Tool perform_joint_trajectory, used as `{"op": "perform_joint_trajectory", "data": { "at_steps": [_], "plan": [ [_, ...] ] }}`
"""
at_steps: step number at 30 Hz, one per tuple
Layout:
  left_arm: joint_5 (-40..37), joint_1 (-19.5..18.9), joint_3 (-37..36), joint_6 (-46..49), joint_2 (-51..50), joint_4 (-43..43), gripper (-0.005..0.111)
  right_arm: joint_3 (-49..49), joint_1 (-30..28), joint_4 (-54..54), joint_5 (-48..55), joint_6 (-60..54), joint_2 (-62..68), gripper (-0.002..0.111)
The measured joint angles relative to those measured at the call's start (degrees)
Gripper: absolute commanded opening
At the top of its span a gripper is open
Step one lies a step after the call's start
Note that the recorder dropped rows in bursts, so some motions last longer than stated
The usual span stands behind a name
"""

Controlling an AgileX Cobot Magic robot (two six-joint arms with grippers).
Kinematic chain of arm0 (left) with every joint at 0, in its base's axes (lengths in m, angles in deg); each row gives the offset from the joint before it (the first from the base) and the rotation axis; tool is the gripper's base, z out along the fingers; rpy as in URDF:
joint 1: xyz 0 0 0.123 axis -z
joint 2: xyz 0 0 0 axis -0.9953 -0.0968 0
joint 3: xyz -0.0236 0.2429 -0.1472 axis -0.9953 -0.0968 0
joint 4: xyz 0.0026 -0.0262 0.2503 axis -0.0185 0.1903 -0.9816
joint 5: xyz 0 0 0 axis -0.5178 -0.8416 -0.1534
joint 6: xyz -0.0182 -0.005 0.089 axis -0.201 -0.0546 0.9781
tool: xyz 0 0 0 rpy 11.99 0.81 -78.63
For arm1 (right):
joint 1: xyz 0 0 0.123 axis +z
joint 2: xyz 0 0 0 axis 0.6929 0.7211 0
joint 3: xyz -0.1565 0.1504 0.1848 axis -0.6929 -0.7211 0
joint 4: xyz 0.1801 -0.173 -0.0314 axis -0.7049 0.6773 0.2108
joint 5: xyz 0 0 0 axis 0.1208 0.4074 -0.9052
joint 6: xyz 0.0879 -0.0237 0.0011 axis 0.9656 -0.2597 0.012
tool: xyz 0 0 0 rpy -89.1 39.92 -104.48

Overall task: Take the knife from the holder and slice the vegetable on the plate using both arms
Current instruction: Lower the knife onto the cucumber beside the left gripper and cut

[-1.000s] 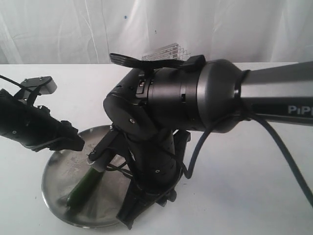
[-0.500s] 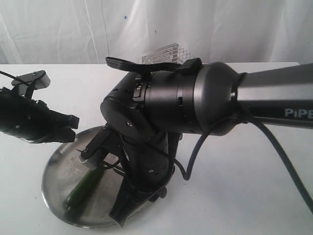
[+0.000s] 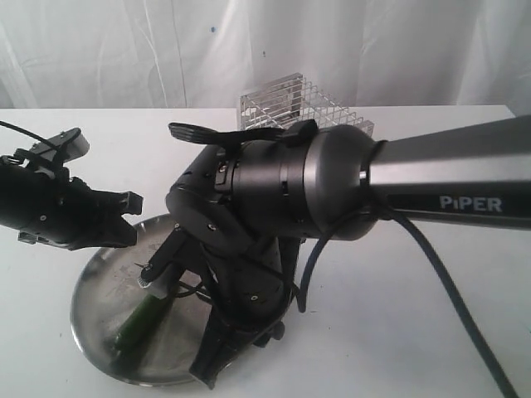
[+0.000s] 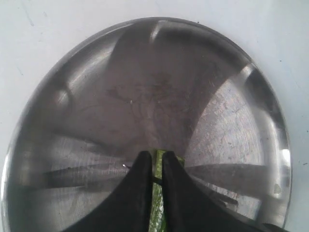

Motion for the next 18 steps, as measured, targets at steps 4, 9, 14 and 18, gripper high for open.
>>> {"op": "perform_joint_trajectory", "data": {
  "at_steps": [4,9,14,18],
  "plan": [
    [0.0,0.0,0.0,0.0,0.0,0.0,0.014,0.0,0.0,0.3,-1.1,0.0,0.1,0.0],
    [-0.1,0.0,0.0,0.1,0.0,0.0,0.014,0.0,0.0,2.0,-1.8,0.0,0.1,0.0],
    [-0.1,0.0,0.0,0.1,0.0,0.0,0.014,0.0,0.0,2.4,-2.1,0.0,0.1,0.0],
    [-0.1,0.0,0.0,0.1,0.0,0.0,0.014,0.0,0.0,2.6,-2.1,-0.3,1.0,0.0]
  ]
}}
